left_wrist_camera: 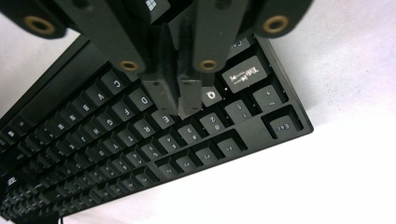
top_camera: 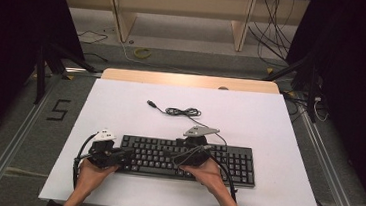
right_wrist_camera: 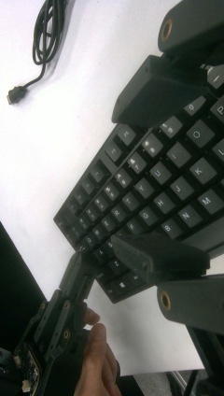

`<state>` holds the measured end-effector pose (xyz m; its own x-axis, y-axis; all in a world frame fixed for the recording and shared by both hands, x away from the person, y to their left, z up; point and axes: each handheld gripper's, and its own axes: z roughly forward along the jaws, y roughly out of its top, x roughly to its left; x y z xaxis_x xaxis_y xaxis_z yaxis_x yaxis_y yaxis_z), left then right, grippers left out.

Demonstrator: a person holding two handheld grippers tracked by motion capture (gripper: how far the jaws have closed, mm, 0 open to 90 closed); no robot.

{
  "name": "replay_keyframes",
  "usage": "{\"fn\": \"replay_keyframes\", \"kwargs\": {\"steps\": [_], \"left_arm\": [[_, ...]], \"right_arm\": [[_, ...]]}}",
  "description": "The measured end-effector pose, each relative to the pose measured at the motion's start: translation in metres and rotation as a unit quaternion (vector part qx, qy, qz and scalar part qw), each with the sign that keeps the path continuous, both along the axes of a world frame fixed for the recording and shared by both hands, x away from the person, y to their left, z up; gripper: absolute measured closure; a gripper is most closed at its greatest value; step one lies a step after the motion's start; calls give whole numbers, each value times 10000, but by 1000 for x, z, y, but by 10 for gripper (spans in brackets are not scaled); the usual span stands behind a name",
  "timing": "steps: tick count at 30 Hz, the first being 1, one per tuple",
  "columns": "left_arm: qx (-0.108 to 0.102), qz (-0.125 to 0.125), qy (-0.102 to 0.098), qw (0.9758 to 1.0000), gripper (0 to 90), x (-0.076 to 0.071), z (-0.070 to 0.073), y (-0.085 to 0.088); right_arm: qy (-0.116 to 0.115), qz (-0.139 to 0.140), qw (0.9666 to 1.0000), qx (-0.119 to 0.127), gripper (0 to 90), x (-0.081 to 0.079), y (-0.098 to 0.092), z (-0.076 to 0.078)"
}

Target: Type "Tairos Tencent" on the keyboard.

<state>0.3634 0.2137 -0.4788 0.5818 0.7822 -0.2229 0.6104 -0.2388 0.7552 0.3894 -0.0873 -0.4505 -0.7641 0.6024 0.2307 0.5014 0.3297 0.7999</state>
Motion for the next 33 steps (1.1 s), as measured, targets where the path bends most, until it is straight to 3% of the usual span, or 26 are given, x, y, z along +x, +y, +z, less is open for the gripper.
{"fn": "replay_keyframes", "kwargs": {"steps": [7,20,22,32,33], "left_arm": [[138,-103,89,9998,891,1,-2,-2],[182,-116,234,9995,893,2,-5,-3],[91,-124,287,9995,894,4,-7,-2],[194,-184,224,9994,892,2,-4,-7],[122,-149,199,9996,891,2,-3,-6]], "right_arm": [[-9,-28,10000,-40,349,1,-1,0],[-16,-101,9999,-121,359,2,-2,-1],[-5,-110,9999,-116,360,2,-3,-1],[-16,-120,9999,-111,363,2,-4,0],[-19,-125,9999,-97,364,3,-4,0]]}}
